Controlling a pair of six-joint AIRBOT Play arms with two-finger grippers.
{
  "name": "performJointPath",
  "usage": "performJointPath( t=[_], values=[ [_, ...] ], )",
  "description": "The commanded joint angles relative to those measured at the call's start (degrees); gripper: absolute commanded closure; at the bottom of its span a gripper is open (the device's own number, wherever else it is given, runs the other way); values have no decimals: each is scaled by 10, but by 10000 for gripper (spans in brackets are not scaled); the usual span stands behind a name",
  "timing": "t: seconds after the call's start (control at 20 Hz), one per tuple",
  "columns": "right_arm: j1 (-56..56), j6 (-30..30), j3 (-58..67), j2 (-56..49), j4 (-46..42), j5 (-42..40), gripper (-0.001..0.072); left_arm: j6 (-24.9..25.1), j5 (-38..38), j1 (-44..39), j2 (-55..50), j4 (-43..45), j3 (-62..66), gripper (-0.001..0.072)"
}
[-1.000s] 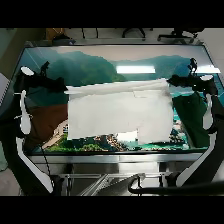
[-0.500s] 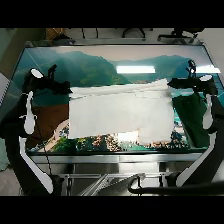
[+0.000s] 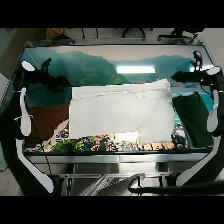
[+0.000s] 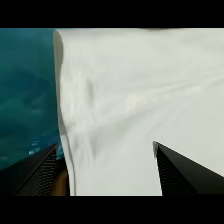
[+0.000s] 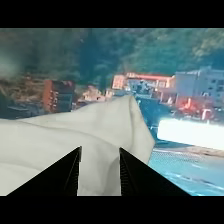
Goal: Fold the shirts.
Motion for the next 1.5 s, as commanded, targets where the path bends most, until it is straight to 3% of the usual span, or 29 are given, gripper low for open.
performJointPath(
  t=[0.0,0.15,0.3,0.4,0.65,0.85,0.9,1.0,1.05,1.1,1.15,1.2,1.45],
  values=[
    [-8,30,2,59,-3,82,412,-9,-42,10,78,2,-73,47],
    [-14,78,-10,66,-2,212,419,7,-45,9,157,6,-221,48],
    [-36,110,-70,83,-2,274,421,18,-17,10,238,54,-403,47],
    [-57,120,-129,113,-2,275,486,30,28,10,285,59,-515,48],
    [-115,120,-278,213,-2,228,484,42,159,9,320,49,-673,48],
    [-139,116,-372,265,-2,211,484,121,175,9,291,-78,-700,49],
    [-141,113,-391,276,-3,209,485,137,170,9,283,-103,-700,85],
    [-144,113,-421,294,-5,208,484,156,141,9,271,-116,-687,541],
    [-144,114,-434,302,-17,209,484,164,125,9,271,-115,-679,695],
    [-144,124,-444,306,-30,209,472,164,110,9,272,-113,-669,694],
    [-143,134,-456,308,-40,209,361,161,97,10,272,-105,-657,695],
    [-143,137,-472,309,-43,210,323,151,88,10,272,-87,-644,695],
    [-142,141,-588,309,-48,179,324,126,74,10,272,-30,-611,695]
  ],
)
